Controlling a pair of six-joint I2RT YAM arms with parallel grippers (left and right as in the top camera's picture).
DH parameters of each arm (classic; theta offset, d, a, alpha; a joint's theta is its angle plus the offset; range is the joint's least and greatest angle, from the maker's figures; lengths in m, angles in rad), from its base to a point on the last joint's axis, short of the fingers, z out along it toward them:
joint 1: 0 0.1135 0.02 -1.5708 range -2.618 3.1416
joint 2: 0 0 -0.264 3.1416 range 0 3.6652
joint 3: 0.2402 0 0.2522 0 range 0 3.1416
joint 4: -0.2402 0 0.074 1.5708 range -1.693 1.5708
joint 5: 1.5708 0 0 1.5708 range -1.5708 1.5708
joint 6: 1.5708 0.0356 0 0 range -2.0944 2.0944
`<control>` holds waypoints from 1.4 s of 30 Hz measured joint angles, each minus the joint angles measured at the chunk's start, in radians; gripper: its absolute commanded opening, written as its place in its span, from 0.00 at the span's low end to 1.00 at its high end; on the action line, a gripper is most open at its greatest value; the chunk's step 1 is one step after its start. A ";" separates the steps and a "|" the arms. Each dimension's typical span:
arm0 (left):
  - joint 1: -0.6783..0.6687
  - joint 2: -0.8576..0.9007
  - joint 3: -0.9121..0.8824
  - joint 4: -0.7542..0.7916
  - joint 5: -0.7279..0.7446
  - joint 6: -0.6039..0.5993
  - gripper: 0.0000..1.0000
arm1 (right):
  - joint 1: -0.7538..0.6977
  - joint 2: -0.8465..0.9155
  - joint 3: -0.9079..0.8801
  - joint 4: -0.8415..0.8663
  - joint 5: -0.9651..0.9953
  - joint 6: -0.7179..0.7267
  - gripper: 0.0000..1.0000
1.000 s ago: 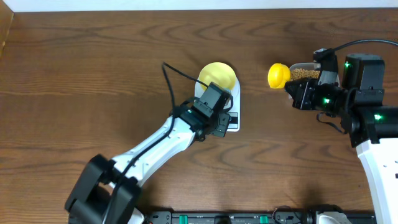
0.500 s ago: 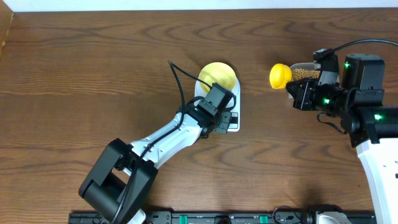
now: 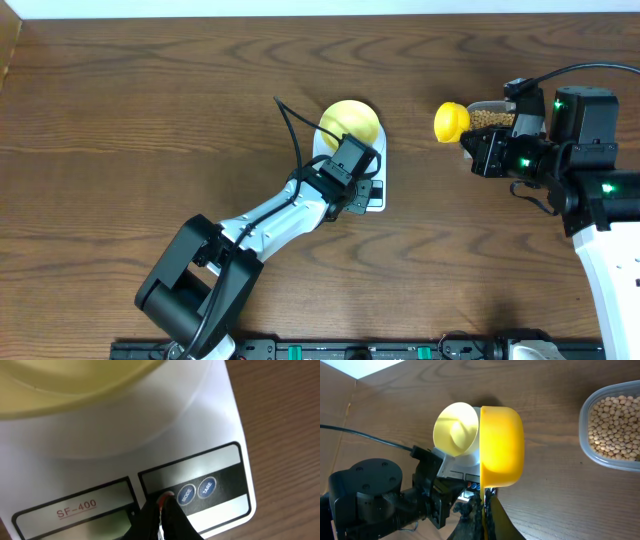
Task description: Scoop item into bowl and weigh 50g on scale
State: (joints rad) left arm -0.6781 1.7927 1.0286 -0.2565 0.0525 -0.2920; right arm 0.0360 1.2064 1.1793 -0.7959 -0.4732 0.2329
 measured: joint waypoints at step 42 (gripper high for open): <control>-0.011 0.040 0.013 0.026 -0.005 0.000 0.08 | 0.000 0.000 0.000 -0.005 0.000 -0.007 0.01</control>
State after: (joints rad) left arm -0.6895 1.8328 1.0416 -0.2302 0.0475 -0.2920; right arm 0.0360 1.2064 1.1793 -0.8013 -0.4732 0.2256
